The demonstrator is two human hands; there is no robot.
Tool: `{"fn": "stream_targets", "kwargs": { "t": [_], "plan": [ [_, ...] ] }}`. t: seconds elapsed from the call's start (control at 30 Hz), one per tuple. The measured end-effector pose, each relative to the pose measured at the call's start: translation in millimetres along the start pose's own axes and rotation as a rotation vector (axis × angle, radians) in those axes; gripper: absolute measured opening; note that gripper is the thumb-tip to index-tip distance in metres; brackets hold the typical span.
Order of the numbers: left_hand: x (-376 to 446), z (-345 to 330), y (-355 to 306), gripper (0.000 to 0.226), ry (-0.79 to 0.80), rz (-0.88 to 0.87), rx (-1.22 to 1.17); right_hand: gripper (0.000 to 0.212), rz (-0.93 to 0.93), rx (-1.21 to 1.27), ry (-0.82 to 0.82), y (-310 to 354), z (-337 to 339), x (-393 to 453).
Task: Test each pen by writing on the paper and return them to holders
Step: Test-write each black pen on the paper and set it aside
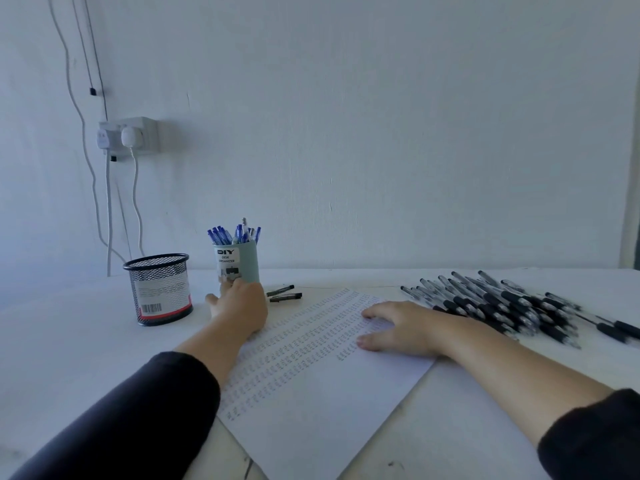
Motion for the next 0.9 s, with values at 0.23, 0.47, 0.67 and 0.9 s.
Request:
{"fn": "stream_targets", "kwargs": {
  "t": [0.23,0.47,0.67,0.9],
  "plan": [
    [3,-2,4,0.028,-0.103,-0.011,-0.077,0.077,0.003,0.000,-0.007,3,1,-3],
    [-17,15,-12,0.015,-0.241,-0.087,-0.150,0.076,-0.022,-0.021,-0.008,6,2,-8],
    [-42,24,-29,0.064,-0.224,-0.195,0.020,0.078,-0.047,-0.023,0.007,7,3,-10],
    [-45,23,-31,0.056,-0.290,-0.244,0.023,0.077,-0.049,-0.045,0.014,9,4,-11]
  ]
}}
Point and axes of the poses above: each hand's wrist, its own x-axis towards the middle knuckle, its own z-axis out of the back of the hand, y = z × x, the point moved 1 cm from there along x, towards the middle knuckle, and after that the axes turned 8 degrees about z, right-handed, at the moved point
